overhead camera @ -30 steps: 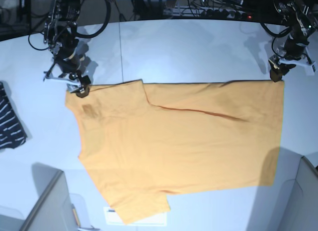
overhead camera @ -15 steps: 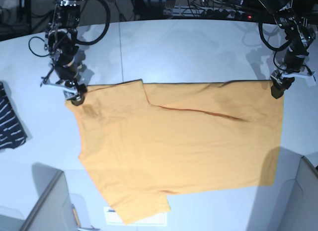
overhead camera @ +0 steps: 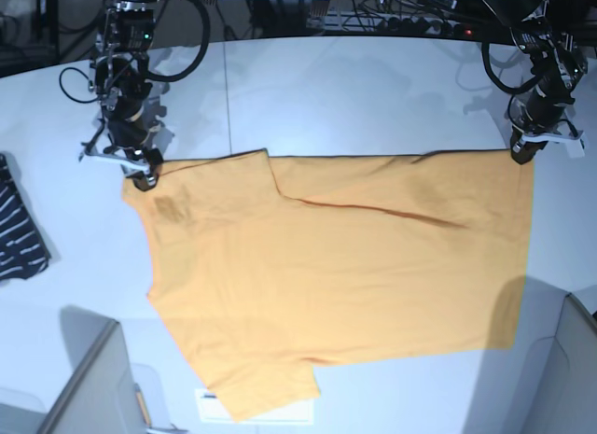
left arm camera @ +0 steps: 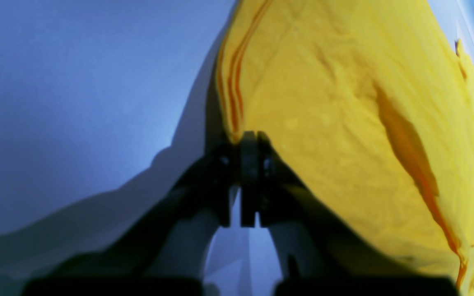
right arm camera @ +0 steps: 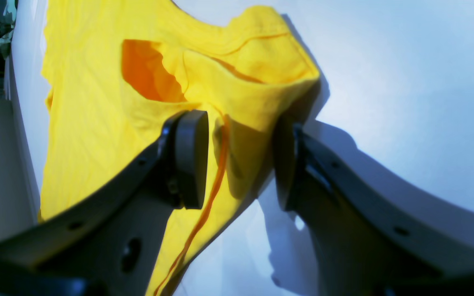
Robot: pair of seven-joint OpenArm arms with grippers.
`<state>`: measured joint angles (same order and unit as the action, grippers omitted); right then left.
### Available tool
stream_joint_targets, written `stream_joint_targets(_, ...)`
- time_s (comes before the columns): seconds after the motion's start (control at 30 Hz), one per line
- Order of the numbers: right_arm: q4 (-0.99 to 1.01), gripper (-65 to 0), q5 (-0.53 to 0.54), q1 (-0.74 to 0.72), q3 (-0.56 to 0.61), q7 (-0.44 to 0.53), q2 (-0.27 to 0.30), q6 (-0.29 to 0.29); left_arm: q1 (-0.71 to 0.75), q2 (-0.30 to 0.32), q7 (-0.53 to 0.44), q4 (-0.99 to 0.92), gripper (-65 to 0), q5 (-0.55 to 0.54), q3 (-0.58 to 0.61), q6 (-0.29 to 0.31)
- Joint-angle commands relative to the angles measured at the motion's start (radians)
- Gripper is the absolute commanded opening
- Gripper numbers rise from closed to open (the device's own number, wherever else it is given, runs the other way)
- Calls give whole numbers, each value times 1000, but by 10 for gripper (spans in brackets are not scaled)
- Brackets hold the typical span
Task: Fold the T-shirt properly
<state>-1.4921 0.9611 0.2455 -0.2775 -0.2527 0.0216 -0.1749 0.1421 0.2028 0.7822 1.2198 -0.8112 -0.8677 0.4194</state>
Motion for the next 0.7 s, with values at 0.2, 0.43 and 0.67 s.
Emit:
stream_joint_targets(0.2, -8, -408, 2, 5, -4, 59, 2, -8, 1, 20, 13, 8, -650, 10, 0, -3)
stream_joint_targets(0.43, -6, -414, 3, -2, -4, 62, 1, -8, 4, 28, 18, 12, -650, 10, 0, -3)
stream_joint_targets(0.67, -6, -563, 3, -22, -36, 69, -33, -7, 4, 28, 18, 18, -650, 10, 0, -3)
